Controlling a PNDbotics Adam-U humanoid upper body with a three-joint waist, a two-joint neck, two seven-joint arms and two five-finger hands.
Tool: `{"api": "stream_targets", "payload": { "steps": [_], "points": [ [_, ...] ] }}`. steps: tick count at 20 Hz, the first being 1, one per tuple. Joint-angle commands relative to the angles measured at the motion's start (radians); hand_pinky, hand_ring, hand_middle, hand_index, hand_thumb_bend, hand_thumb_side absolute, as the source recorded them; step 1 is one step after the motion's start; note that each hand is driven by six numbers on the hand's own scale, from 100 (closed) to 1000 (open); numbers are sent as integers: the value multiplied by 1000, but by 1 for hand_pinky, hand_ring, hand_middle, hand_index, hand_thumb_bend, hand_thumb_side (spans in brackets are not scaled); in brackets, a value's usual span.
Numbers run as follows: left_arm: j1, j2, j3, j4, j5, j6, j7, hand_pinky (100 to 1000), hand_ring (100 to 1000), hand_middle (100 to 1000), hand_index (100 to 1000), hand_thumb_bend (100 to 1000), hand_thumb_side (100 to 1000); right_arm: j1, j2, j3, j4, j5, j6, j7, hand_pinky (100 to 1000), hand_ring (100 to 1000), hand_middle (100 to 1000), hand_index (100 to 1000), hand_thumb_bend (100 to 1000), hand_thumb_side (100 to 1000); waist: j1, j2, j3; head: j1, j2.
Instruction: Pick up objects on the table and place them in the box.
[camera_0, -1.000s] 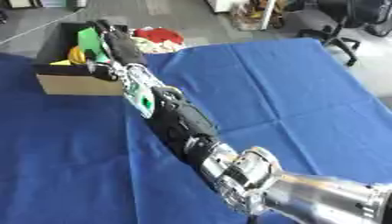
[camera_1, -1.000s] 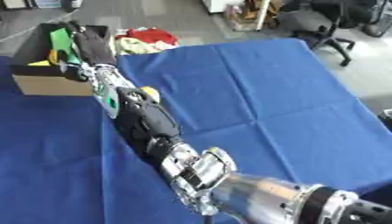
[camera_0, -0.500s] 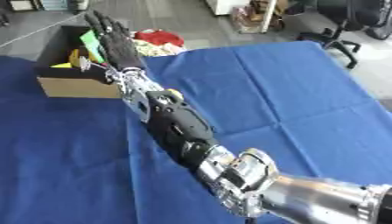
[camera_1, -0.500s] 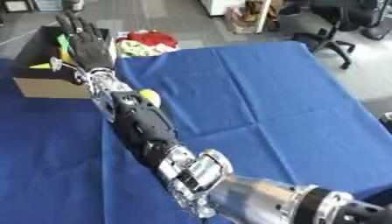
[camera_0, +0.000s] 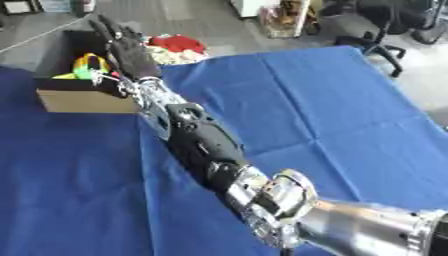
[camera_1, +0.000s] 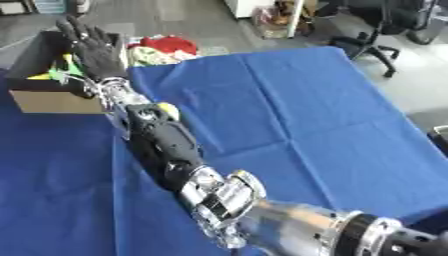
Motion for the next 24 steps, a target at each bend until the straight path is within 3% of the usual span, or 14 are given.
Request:
{"api": "stream_targets", "payload": {
  "steps": [1, 5, 8, 11, 17, 22, 24],
  "points": [
    [1, 20, 17, -5, -7, -2, 10, 737, 631, 618, 855, 100, 770, 4, -98, 66, -109, -149, -128, 209, 951, 936, 993, 1000, 100, 100, 11, -22, -18, 18, 9],
    [6, 26, 24, -2, -15, -4, 16, 738, 631, 621, 855, 100, 771, 49, -212, 132, -216, -307, -231, 496, 955, 940, 983, 1000, 100, 100, 8, -24, -56, 33, 17],
    [9, 28, 27, -1, -20, -4, 16, 739, 631, 622, 856, 100, 773, 83, -262, 147, -224, -360, -235, 661, 955, 938, 971, 1000, 100, 100, 8, -24, -71, 38, 19],
    [13, 29, 28, 0, -23, -4, 14, 738, 630, 623, 856, 100, 774, 110, -284, 151, -176, -327, -218, 772, 966, 957, 982, 1000, 100, 100, 7, -23, -76, 41, 19],
    [15, 27, 30, 0, -24, -4, 14, 739, 629, 623, 856, 100, 775, 119, -275, 155, -82, -179, -242, 879, 982, 980, 994, 1000, 100, 100, 7, -23, -74, 42, 19],
    [16, 26, 30, 0, -24, -3, 13, 739, 629, 623, 857, 100, 777, 114, -267, 159, -59, -63, -263, 914, 991, 991, 984, 1000, 194, 100, 4, -24, -73, 41, 15],
    [17, 25, 30, 0, -24, -2, 13, 739, 628, 623, 857, 100, 777, 112, -264, 156, -58, -20, -268, 908, 956, 914, 833, 884, 227, 100, 3, -24, -73, 40, 14]
  ]
}}
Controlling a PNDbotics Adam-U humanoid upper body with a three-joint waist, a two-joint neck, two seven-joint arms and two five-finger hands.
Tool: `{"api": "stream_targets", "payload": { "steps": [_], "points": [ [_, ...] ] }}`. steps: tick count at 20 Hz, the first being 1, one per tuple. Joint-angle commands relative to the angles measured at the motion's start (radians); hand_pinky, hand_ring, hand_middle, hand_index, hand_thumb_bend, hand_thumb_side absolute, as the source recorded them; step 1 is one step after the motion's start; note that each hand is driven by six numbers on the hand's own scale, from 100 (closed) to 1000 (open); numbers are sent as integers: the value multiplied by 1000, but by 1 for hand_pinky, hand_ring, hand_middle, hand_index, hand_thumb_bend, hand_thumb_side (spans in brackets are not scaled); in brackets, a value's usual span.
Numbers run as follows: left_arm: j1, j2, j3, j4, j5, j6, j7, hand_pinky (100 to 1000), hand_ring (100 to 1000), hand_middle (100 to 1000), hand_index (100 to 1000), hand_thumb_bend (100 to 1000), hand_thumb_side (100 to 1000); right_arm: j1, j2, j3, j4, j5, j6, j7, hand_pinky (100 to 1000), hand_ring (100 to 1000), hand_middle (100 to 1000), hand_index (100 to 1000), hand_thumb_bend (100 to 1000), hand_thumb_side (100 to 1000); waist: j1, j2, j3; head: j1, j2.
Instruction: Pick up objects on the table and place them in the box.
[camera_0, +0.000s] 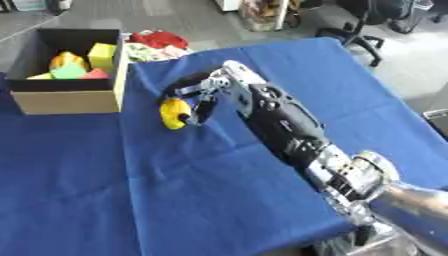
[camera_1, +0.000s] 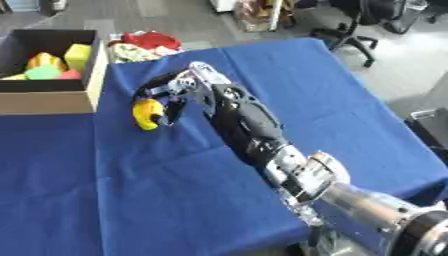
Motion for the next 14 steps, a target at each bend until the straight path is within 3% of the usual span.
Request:
{"api": "stream_targets", "payload": {
  "steps": [1, 3, 4, 5, 10, 14],
  "points": [
    [-7, 23, 10, -12, -5, 1, 1, 739, 628, 623, 857, 100, 776, -24, -7, -11, -8, 70, -17, -8, 916, 828, 660, 731, 228, 100, 3, -24, 0, 1, -3],
    [-7, 24, 10, -13, -5, 1, 2, 739, 628, 623, 857, 100, 776, -28, -5, -26, -33, 88, -8, -96, 860, 732, 475, 541, 203, 100, 3, -24, 0, 1, -3],
    [-7, 24, 10, -13, -5, 1, 2, 739, 628, 623, 857, 100, 776, -29, -4, -34, -49, 91, 0, -154, 854, 723, 463, 528, 200, 100, 3, -24, 0, 1, -4],
    [-6, 24, 11, -13, -5, 1, 3, 739, 628, 622, 857, 100, 776, -33, -2, -45, -64, 90, 10, -213, 812, 652, 374, 441, 155, 100, 4, -25, 0, 2, -4],
    [-7, 21, 8, -13, -3, 2, 1, 739, 629, 622, 857, 100, 776, -97, 39, -99, -104, 81, 98, -470, 762, 585, 309, 383, 100, 100, 5, -25, 3, -2, -5],
    [-16, 18, 3, -15, -1, 2, -3, 739, 637, 622, 857, 100, 774, -167, 112, -146, -50, 112, 182, -614, 752, 574, 316, 395, 100, 100, 5, -21, 24, -13, -16]
  ]
}}
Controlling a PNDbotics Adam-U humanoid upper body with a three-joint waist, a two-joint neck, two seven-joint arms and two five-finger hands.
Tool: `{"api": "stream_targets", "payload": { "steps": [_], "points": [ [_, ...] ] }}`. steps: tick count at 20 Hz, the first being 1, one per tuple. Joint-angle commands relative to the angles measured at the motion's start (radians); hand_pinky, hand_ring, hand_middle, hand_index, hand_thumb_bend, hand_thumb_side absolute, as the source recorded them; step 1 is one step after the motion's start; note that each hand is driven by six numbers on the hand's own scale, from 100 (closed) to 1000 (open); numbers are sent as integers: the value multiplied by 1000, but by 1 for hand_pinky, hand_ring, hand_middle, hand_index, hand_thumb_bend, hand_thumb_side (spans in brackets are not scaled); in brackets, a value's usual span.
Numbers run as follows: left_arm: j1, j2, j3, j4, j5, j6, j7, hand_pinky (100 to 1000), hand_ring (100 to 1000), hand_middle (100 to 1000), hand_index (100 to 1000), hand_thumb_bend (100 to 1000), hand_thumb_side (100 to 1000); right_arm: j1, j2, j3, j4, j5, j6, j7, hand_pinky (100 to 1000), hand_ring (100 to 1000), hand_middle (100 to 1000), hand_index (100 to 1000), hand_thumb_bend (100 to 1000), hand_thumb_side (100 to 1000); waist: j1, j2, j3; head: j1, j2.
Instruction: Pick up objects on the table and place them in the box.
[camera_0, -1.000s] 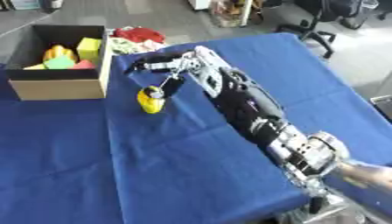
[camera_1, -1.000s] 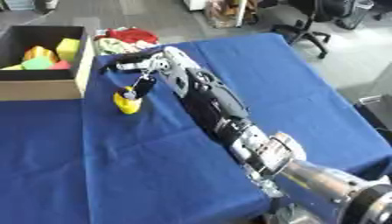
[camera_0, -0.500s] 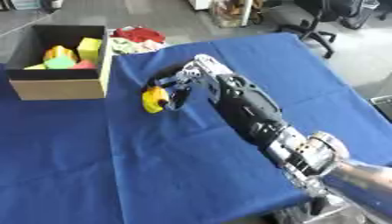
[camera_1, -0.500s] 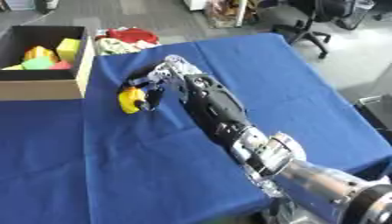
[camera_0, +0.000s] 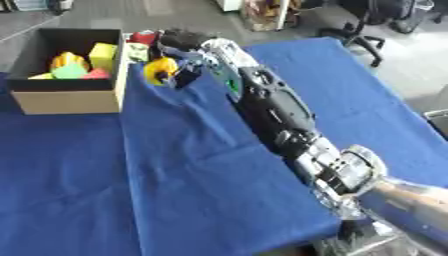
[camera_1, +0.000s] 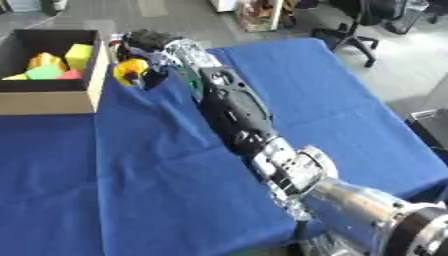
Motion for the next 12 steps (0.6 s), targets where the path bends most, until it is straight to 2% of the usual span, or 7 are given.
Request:
{"api": "stream_targets", "payload": {
  "steps": [1, 5, 8, 9, 10, 11, 12],
  "points": [
    [-21, 17, 1, -15, 0, 1, -4, 739, 637, 622, 856, 100, 773, -59, 48, -44, 30, 34, 66, -117, 749, 571, 321, 403, 100, 100, 5, -19, 14, -14, -17],
    [-35, 12, -9, -17, 5, 4, -14, 739, 635, 622, 856, 100, 774, -91, 121, -99, 88, 72, 170, -305, 742, 570, 372, 464, 100, 100, 4, -9, 54, -40, -31],
    [-45, 10, -16, -19, 8, 5, -21, 739, 633, 622, 857, 100, 772, -88, 163, -123, 137, 95, 242, -445, 765, 631, 503, 603, 100, 100, 2, -4, 82, -57, -38],
    [-46, 9, -17, -19, 9, 5, -23, 739, 633, 622, 857, 100, 773, -85, 171, -123, 159, 103, 258, -464, 801, 719, 657, 762, 100, 100, 2, -3, 88, -60, -40],
    [-47, 9, -18, -20, 9, 5, -24, 739, 633, 622, 857, 100, 773, -82, 177, -119, 186, 116, 270, -455, 834, 777, 769, 869, 100, 100, 2, -3, 92, -63, -40],
    [-47, 8, -18, -20, 10, 6, -25, 739, 632, 622, 857, 100, 773, -81, 181, -117, 207, 131, 281, -435, 866, 829, 858, 954, 100, 100, 1, -3, 94, -64, -41],
    [-47, 8, -18, -20, 10, 6, -24, 739, 632, 622, 857, 100, 773, -80, 184, -116, 219, 145, 294, -414, 881, 857, 903, 987, 100, 155, 1, -3, 96, -65, -42]
  ]
}}
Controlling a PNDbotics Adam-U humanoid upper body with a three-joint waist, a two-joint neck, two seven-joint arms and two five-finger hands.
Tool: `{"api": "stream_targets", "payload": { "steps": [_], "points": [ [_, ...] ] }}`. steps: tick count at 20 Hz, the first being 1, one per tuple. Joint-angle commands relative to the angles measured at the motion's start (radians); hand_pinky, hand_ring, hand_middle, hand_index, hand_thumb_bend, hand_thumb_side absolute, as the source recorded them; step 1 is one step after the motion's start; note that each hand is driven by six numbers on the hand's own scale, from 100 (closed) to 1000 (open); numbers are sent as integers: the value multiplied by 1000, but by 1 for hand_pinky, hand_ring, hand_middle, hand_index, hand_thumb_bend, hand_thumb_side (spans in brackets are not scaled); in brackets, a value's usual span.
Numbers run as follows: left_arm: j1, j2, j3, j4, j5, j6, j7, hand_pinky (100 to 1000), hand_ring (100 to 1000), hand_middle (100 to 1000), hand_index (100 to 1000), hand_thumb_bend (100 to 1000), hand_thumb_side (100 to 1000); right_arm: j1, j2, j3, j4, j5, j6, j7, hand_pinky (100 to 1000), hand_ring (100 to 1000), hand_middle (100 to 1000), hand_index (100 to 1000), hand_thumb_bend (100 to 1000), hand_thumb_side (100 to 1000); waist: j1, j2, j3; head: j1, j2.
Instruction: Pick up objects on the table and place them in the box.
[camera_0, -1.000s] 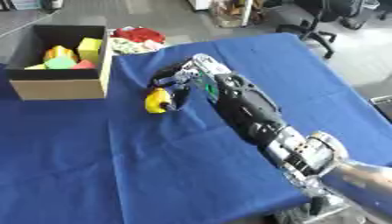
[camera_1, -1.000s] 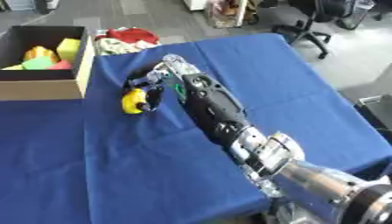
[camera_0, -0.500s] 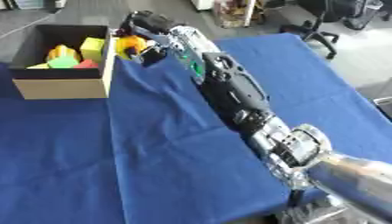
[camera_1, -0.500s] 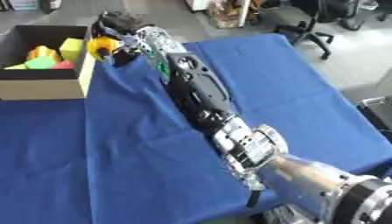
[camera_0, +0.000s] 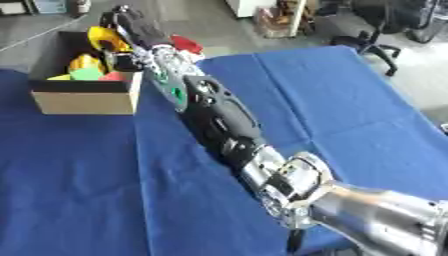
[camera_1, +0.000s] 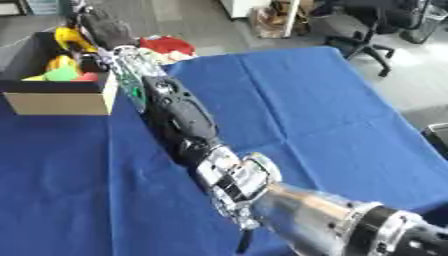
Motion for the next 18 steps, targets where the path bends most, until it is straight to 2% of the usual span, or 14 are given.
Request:
{"api": "stream_targets", "payload": {
  "steps": [1, 2, 5, 8, 13, 14, 15, 17, 18],
  "points": [
    [-12, 9, 1, -19, 4, -1, -5, 739, 632, 622, 857, 100, 773, -18, 2, -4, 28, 46, 41, 26, 899, 887, 945, 1000, 113, 211, 1, -4, 3, -7, -16],
    [-12, 9, 1, -19, 4, -1, -6, 739, 632, 622, 857, 100, 773, -16, 3, -3, 28, 63, 54, 33, 910, 907, 967, 1000, 150, 273, 1, -4, 3, -8, -17],
    [-12, 8, 1, -20, 4, -1, -6, 740, 631, 622, 857, 100, 773, -13, 6, -2, 12, 107, 75, 32, 914, 921, 986, 1000, 208, 368, 2, -5, 1, -8, -19],
    [-12, 8, 0, -19, 4, -1, -7, 740, 631, 622, 857, 100, 772, -13, 9, 3, -12, 119, 65, 11, 918, 927, 1000, 1000, 230, 372, 4, -6, -2, -7, -20],
    [-10, 8, 1, -19, 4, -2, -7, 740, 630, 622, 858, 100, 771, -16, 8, 20, -51, 104, 25, -1, 922, 928, 1000, 1000, 228, 310, 9, -7, -9, -5, -18],
    [-8, 7, 2, -19, 4, -2, -6, 741, 630, 622, 857, 100, 772, -17, 5, 28, -62, 93, 8, 5, 926, 927, 1000, 1000, 183, 202, 10, -9, -14, -2, -16],
    [-6, 7, 3, -18, 4, -2, -5, 741, 631, 622, 857, 100, 772, -18, 1, 36, -78, 75, -13, 13, 922, 918, 1000, 1000, 100, 100, 11, -12, -21, 2, -14],
    [-3, 8, 4, -17, 3, -2, -4, 741, 633, 623, 856, 100, 774, -18, -15, 48, -118, -7, -53, 26, 896, 880, 987, 1000, 100, 100, 9, -16, -41, 16, -8],
    [0, 8, 5, -15, 2, -2, -4, 741, 634, 624, 855, 100, 775, -16, -26, 55, -143, -76, -72, 32, 878, 854, 964, 1000, 100, 100, 8, -19, -53, 26, -4]
  ]
}}
